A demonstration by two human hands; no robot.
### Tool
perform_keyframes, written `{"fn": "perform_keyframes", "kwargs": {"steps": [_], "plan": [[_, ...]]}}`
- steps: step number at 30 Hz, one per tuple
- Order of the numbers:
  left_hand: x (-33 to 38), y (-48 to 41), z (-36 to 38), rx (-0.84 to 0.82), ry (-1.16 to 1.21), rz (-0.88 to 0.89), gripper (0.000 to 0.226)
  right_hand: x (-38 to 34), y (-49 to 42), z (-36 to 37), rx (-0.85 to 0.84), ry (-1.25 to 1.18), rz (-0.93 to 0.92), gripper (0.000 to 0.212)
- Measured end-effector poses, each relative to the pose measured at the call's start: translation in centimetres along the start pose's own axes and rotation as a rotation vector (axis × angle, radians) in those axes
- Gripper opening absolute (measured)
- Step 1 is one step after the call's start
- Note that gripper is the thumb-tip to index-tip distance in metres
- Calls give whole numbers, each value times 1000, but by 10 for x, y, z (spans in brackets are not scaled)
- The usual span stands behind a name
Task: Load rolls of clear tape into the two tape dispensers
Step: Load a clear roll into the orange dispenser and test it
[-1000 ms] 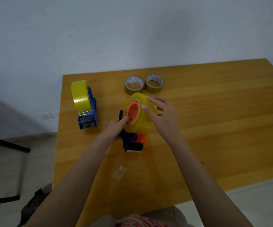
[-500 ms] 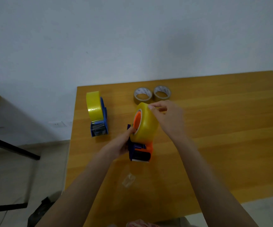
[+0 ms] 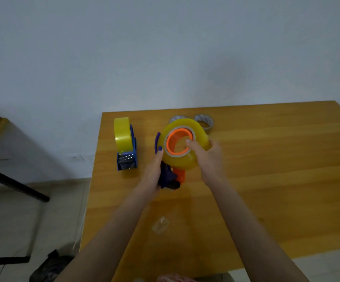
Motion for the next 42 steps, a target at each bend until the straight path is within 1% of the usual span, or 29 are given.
{"fn": "perform_keyframes", "kwargs": {"steps": [1, 3, 5, 6, 8, 11, 13, 14, 17, 19, 23, 26, 29, 30, 31, 33, 34, 35, 37, 40, 42], "plan": [[0, 2, 3, -11, 76, -4, 41, 6, 0, 0, -7, -67, 35, 91], [5, 8, 3, 30, 136, 48, 41, 9, 4, -1, -16, -176, 54, 98], [9, 12, 1, 90, 180, 104, 40, 11, 7, -3, -25, -240, 44, 99], [11, 15, 1, 116, 175, 130, 40, 10, 9, -5, -26, -243, 33, 96], [14, 19, 2, 149, 126, 164, 35, 3, 11, -9, -28, -220, -8, 82], [24, 23, 2, 162, 37, 242, 13, -8, 9, -20, -21, -150, -46, 55], [32, 25, 2, 166, -17, 303, 11, -12, 7, -25, -50, -140, -53, 34], [35, 26, 1, 170, -43, 321, 12, -11, 6, -28, -61, -133, -48, 30], [39, 29, 1, 182, -98, 344, 29, -7, 5, -35, -96, -122, 8, 33], [38, 30, 2, 188, -122, 346, 37, -1, 5, -37, -134, -143, 71, 33], [38, 31, 4, 189, -195, 359, 43, 9, 6, -40, -212, -272, 150, 27], [42, 35, 6, 213, -337, 414, 48, 17, 6, -39, -261, -333, 206, 19], [44, 40, 6, 247, -387, 442, 43, 22, 7, -36, -303, -368, 227, 18], [42, 40, 6, 254, -381, 434, 41, 22, 7, -35, -318, -385, 214, 20], [41, 40, 5, 260, -376, 424, 41, 21, 7, -34, -334, -408, 195, 27], [40, 40, 6, 267, -380, 411, 39, 20, 5, -33, -364, -434, 164, 49], [40, 40, 6, 268, -381, 411, 39, 21, 4, -33, -365, -443, 164, 57], [40, 40, 7, 268, -375, 412, 40, 23, 3, -32, -360, -454, 176, 60], [40, 41, 6, 274, -342, 402, 40, 28, 3, -32, -333, -491, 221, 50], [39, 40, 2, 294, -311, 365, 37, 35, 10, -28, -301, -602, 290, 24], [36, 37, -2, 321, -338, 333, 36, 32, 15, -24, -315, -658, 300, 18]]}}
Point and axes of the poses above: each hand's wrist, its own y-axis away from the middle knuckle, its own z-axis out of the palm, x = y × z, the point moved 10 cm from there along -y, towards the middle knuckle, and after that the axes turned 5 degrees about -y, right-handed, at the moved point
